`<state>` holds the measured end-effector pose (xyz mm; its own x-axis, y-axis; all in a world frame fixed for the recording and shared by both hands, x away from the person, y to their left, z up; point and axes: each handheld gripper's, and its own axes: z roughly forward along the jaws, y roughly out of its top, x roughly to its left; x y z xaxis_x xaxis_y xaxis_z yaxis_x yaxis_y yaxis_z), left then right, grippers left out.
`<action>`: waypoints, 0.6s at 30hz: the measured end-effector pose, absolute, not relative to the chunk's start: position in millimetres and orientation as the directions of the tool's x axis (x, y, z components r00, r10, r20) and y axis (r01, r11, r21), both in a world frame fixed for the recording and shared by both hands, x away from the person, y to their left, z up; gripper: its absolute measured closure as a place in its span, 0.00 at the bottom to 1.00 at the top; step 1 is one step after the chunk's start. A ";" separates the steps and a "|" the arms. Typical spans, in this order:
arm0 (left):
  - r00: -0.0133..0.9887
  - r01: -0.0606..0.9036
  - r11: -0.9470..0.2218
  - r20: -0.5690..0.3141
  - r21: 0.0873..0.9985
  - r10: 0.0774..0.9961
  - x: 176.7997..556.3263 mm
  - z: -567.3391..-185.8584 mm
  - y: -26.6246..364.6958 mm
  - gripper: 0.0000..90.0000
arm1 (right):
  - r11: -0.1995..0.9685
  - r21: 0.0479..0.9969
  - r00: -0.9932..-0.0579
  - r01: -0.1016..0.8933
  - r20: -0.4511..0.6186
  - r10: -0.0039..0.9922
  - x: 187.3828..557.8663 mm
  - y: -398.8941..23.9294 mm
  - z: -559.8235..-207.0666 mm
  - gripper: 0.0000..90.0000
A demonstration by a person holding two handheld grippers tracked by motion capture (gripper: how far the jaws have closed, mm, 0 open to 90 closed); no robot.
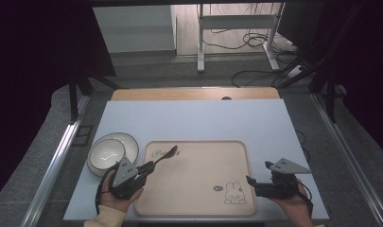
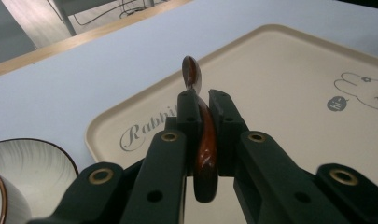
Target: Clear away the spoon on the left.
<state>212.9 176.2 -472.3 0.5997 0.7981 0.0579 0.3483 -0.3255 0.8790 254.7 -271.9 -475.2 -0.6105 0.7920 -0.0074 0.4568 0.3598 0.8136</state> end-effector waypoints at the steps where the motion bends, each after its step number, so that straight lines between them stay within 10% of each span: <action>1: 0.601 0.347 -0.333 0.065 0.877 0.796 213.0 -473.4 175.4 0.94 | 0.359 0.814 -0.610 0.457 -0.007 0.792 254.7 -271.9 -475.2 0.14; 18: 0.609 0.342 -0.494 0.212 0.799 0.764 215.3 -488.6 165.1 0.94 | 0.368 0.809 -0.616 0.458 -0.010 0.788 254.5 -270.4 -476.5 0.14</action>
<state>215.3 165.1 -488.6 0.6086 0.7645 0.2125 0.3417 -0.4942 0.7994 254.5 -270.4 -476.5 -0.6158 0.7878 -0.0100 0.4581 0.3683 0.8090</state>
